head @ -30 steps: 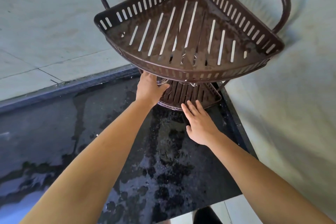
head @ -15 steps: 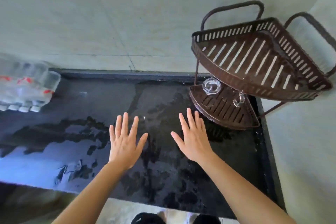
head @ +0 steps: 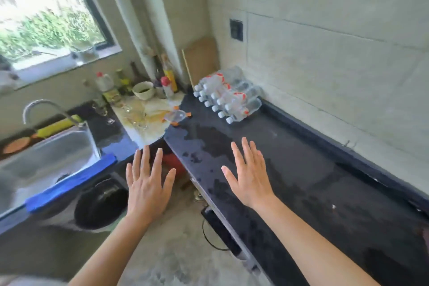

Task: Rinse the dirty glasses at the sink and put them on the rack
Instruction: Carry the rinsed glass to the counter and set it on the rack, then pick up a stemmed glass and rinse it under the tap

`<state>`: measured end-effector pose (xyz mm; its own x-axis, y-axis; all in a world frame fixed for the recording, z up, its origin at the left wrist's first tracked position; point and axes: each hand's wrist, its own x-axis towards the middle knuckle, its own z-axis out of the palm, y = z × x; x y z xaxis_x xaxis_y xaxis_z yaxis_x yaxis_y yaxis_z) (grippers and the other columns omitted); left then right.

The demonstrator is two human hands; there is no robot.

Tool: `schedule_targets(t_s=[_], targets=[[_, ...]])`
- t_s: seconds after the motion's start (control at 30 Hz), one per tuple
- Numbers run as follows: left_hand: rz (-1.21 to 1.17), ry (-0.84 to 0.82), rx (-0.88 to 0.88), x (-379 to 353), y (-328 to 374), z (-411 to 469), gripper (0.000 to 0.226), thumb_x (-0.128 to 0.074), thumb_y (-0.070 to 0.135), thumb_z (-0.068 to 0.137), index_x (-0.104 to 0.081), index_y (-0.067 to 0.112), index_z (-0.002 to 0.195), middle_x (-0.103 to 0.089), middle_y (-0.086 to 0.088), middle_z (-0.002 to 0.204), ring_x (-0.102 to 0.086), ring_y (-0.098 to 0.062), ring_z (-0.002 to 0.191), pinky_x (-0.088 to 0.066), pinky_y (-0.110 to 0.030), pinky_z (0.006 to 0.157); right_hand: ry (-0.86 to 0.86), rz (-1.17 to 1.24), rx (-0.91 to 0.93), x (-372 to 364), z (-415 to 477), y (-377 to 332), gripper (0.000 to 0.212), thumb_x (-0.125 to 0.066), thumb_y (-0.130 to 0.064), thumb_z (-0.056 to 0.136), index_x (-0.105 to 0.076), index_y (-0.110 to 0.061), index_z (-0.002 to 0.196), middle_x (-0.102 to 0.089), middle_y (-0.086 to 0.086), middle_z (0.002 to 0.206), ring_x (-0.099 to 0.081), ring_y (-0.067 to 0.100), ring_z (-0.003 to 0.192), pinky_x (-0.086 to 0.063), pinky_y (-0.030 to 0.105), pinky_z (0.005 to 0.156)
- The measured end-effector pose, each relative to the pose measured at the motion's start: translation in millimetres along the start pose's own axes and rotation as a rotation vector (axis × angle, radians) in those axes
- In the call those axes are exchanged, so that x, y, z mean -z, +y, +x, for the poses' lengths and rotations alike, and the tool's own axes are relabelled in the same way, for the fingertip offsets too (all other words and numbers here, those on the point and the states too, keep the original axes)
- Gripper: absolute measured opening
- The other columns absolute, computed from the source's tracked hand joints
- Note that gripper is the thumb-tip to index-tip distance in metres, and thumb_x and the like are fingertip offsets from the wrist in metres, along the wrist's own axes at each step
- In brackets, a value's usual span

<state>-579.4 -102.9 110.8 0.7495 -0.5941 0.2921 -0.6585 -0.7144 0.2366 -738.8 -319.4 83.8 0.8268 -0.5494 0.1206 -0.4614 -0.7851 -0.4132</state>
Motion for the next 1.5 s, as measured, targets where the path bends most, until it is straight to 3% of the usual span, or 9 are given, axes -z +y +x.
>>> schedule_targets(t_s=[0.23,0.4,0.77,1.0,1.2,1.37,1.5], targets=[[0.036,-0.02,0.156,26.7,-199.3,29.7,0.073,-0.026,0.059,0.096,-0.038,0.016,0.154,-0.024,-0.016,0.164,-0.014,-0.036,0.153,-0.019,-0.06,0.12,-0.111,-0.027,0.158,-108.0,112.1,-181.1,0.072,-0.032,-0.053,0.106,-0.002,-0.022,0.164,0.011,0.01,0.171,0.009,0.029,0.158,-0.003,0.045,0.128],[0.047,-0.031,0.211,37.4,-291.3,50.6,0.072,-0.027,0.058,0.097,-0.039,0.015,0.153,-0.025,-0.016,0.164,-0.016,-0.036,0.153,-0.021,-0.06,0.118,-0.186,-0.028,0.226,-155.2,150.3,-275.6,0.072,-0.031,-0.053,0.106,0.002,-0.024,0.164,0.015,0.009,0.17,0.012,0.027,0.157,0.004,0.041,0.127],[0.003,-0.103,0.288,-0.4,-396.9,125.6,0.073,-0.025,0.06,0.096,-0.028,0.021,0.157,-0.015,-0.014,0.167,-0.009,-0.033,0.154,-0.016,-0.057,0.12,-0.33,-0.076,0.242,-237.9,255.5,-334.4,0.074,-0.036,-0.047,0.106,0.004,-0.023,0.163,0.014,0.013,0.17,0.011,0.029,0.157,0.005,0.039,0.125],[0.072,-0.172,0.312,-34.9,-494.1,218.5,0.069,-0.036,0.055,0.095,-0.038,0.015,0.152,-0.021,-0.021,0.163,-0.024,-0.042,0.148,-0.035,-0.063,0.11,-0.389,0.032,0.268,-324.7,392.6,-391.2,0.076,-0.046,-0.04,0.103,-0.002,-0.022,0.163,0.008,0.014,0.17,0.004,0.031,0.158,-0.006,0.042,0.128],[0.144,-0.089,0.366,-21.5,-567.7,310.9,0.072,-0.038,0.053,0.095,-0.034,0.011,0.154,-0.016,-0.022,0.164,-0.019,-0.041,0.15,-0.031,-0.061,0.113,-0.365,0.135,0.167,-358.3,519.7,-446.1,0.087,-0.058,-0.035,0.098,-0.003,-0.016,0.162,-0.002,0.019,0.169,-0.006,0.034,0.156,-0.013,0.042,0.125],[0.142,-0.063,0.448,-20.0,-602.9,342.4,0.074,-0.037,0.05,0.097,-0.026,0.008,0.157,-0.013,-0.015,0.167,-0.015,-0.034,0.153,-0.027,-0.055,0.118,-0.372,0.214,-0.069,-380.9,578.2,-462.0,0.095,-0.064,-0.032,0.096,0.003,-0.018,0.163,0.007,0.013,0.17,-0.004,0.033,0.157,-0.018,0.043,0.124],[0.121,-0.152,0.385,-22.8,-625.4,346.9,0.075,-0.034,0.051,0.099,-0.019,0.009,0.159,-0.011,-0.009,0.169,-0.012,-0.026,0.155,-0.027,-0.055,0.119,-0.381,0.196,-0.084,-397.4,598.0,-465.1,0.082,-0.068,-0.027,0.095,-0.02,-0.013,0.159,-0.021,0.015,0.165,-0.027,0.033,0.15,-0.026,0.041,0.12]])
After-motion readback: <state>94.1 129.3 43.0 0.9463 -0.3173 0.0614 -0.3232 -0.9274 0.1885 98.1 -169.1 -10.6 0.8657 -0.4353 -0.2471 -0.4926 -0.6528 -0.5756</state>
